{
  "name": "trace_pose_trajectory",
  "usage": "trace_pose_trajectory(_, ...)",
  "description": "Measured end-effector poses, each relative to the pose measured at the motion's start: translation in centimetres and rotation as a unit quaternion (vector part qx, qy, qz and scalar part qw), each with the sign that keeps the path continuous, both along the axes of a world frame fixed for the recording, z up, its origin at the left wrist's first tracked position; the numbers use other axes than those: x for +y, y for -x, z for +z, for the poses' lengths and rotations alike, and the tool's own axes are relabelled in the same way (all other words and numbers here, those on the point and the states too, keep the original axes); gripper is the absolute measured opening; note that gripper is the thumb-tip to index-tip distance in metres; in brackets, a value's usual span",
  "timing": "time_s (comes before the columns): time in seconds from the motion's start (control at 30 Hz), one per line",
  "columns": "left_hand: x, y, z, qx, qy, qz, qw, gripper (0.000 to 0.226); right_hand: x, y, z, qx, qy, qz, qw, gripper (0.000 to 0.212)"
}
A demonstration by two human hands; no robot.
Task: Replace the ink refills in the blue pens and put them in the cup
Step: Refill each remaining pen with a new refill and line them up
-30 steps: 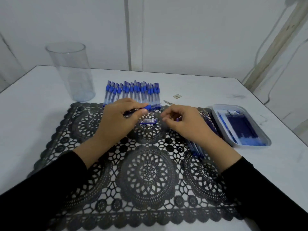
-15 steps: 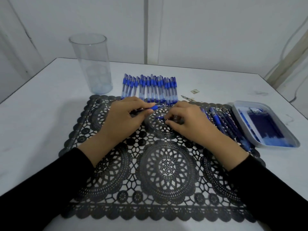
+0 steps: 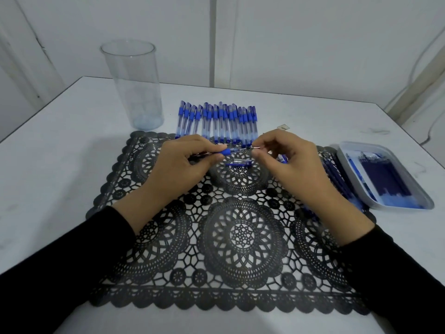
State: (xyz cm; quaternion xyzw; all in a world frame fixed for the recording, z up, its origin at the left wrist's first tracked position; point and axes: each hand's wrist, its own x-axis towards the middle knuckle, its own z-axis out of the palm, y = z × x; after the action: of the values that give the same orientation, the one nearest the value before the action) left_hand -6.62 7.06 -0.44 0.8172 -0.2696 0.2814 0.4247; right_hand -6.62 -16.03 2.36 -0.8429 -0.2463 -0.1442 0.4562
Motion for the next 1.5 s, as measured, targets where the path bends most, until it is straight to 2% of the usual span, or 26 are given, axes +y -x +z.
trace_pose_trajectory(0.23,0.0,-0.1,-0.1,-0.009,-0.007,-0.016,1.0,0.025,0.7,0.4,0.2,-0.014,0.012,0.013,1.0,0.011)
trace_pose_trajectory(0.37,-0.1,0.0,-0.3,-0.018,-0.011,-0.022,1.0,0.025,1.2,0.4,0.0,0.012,0.02,0.029,0.999,0.003)
trace_pose_trajectory(0.47,-0.1,0.0,-0.4,-0.011,-0.008,-0.029,0.999,0.025,1.2,0.3,-0.2,0.023,0.067,0.017,0.997,0.013)
trace_pose_trajectory(0.53,-0.2,-0.1,-0.4,-0.009,-0.009,-0.03,0.999,0.025,1.1,0.3,-0.3,0.036,0.053,0.026,0.998,0.009)
trace_pose_trajectory(0.63,-0.2,-0.1,-0.5,-0.01,-0.006,-0.031,0.999,0.025,1.0,0.4,-0.1,0.039,0.007,0.052,0.998,0.019)
trace_pose_trajectory(0.77,-0.2,0.0,-0.4,-0.008,0.002,-0.025,1.0,0.025,1.1,0.4,0.0,0.034,0.021,0.046,0.998,0.006)
trace_pose_trajectory(0.83,-0.2,0.0,-0.4,-0.008,0.002,-0.025,1.0,0.025,1.1,0.5,-0.1,0.029,0.035,0.03,0.999,0.011)
trace_pose_trajectory(0.97,-0.3,0.0,-0.5,-0.003,0.001,-0.03,1.0,0.025,1.2,0.7,0.0,0.047,-0.015,0.053,0.997,0.017)
trace_pose_trajectory(1.07,-0.2,0.0,-0.5,0.004,0.005,-0.031,1.0,0.025,1.1,0.7,0.0,0.027,0.017,0.047,0.998,0.004)
trace_pose_trajectory(1.13,-0.2,0.0,-0.5,0.008,0.006,-0.03,0.999,0.025,1.2,0.7,-0.1,0.009,0.035,0.025,0.999,0.012)
trace_pose_trajectory(1.27,-0.3,0.1,-0.4,-0.004,0.002,-0.026,1.0,0.027,1.3,0.8,0.0,0.003,0.026,0.037,0.999,0.013)
trace_pose_trajectory(1.37,-0.2,0.0,-0.4,-0.004,0.0,-0.024,1.0,0.026,1.3,0.7,-0.1,0.001,0.047,0.022,0.999,0.008)
trace_pose_trajectory(1.5,-0.3,0.0,-0.4,-0.009,-0.002,-0.021,1.0,0.025,1.2,0.8,-0.1,0.014,0.014,0.021,1.0,0.012)
